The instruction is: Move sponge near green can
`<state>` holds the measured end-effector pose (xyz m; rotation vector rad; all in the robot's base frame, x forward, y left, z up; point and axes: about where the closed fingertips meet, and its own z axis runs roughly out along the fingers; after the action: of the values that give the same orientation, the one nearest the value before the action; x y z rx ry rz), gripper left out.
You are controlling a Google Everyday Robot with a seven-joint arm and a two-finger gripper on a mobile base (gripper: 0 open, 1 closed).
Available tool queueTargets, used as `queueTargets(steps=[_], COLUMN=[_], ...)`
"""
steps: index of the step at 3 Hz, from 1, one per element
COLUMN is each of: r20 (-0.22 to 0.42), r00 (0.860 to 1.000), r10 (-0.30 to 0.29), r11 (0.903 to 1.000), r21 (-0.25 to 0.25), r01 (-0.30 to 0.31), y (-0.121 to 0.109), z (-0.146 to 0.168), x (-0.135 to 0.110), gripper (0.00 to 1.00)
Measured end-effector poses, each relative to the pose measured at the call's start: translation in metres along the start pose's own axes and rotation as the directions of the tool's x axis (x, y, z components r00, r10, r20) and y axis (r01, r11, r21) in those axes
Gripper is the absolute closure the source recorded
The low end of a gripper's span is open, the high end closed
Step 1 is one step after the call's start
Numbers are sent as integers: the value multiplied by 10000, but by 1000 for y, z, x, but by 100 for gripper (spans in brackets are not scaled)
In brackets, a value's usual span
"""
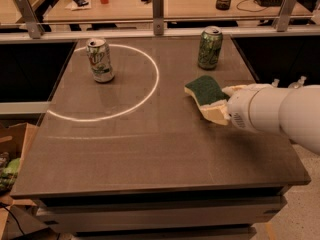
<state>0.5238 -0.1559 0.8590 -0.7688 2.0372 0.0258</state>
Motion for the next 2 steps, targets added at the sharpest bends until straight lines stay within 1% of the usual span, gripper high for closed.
queueTargets(steps=[1, 2], r20=[429, 724], r00=[9988, 9951], r10=[251, 666], r11=[9969, 9877], r21=[734, 1368], r01=[-282, -760], y=[-24, -48], z=[7, 9], x=[-6, -8], gripper=[100, 100])
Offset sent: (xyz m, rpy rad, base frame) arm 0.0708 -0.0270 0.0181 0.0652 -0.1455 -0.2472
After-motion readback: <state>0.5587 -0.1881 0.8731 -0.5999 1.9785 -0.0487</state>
